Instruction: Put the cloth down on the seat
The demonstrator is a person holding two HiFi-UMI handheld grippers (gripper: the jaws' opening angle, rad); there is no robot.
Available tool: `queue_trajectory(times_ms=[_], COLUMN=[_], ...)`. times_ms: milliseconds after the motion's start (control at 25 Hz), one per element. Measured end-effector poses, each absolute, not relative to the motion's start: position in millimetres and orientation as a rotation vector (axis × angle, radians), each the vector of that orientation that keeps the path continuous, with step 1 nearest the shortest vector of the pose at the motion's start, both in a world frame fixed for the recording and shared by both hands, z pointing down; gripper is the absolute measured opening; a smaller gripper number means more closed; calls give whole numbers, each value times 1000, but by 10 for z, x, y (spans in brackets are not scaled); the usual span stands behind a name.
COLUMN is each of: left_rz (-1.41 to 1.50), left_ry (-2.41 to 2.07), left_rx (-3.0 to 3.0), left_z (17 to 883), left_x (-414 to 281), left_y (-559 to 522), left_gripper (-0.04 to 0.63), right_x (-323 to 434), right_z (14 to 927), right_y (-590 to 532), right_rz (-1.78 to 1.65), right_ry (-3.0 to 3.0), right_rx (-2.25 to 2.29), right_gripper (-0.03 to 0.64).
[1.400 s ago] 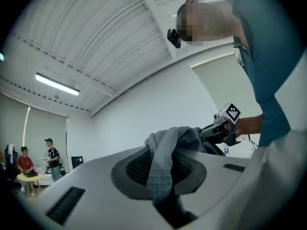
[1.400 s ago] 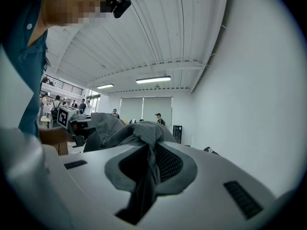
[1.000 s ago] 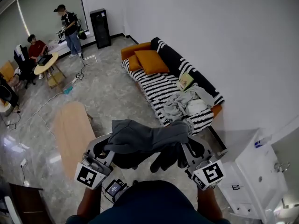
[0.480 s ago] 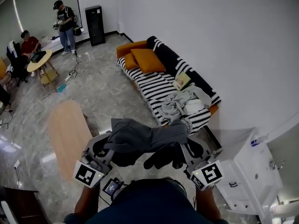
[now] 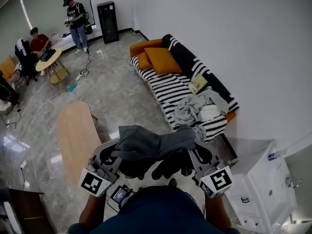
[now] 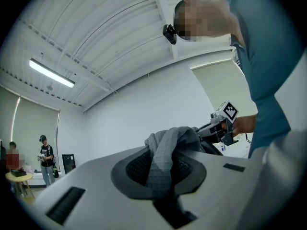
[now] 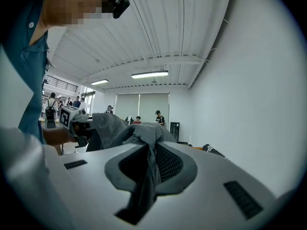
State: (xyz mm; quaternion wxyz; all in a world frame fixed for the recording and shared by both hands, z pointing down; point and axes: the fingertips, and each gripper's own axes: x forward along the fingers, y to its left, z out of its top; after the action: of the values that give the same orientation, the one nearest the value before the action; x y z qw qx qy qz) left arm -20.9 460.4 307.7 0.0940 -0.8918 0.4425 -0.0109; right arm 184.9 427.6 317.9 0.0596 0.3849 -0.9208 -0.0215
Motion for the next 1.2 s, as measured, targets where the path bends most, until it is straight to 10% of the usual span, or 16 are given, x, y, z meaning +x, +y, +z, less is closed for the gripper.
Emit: queue_trajectory(times_ms=[680, 1200], left_rz=[-106, -63], left_ry=[1406, 1371], left_rx=[-2609, -2652], left_z=[3151, 3210], left_x=[838, 378], left_y=[3807, 3403], left_gripper=[54, 54], right_x=[2713, 2278], right_z=[3357, 3392], right_y=[3281, 2992], right_rz=[9, 31], right_ry=[-2870, -2822], right_rx=[1045, 1075], right_gripper=[43, 42])
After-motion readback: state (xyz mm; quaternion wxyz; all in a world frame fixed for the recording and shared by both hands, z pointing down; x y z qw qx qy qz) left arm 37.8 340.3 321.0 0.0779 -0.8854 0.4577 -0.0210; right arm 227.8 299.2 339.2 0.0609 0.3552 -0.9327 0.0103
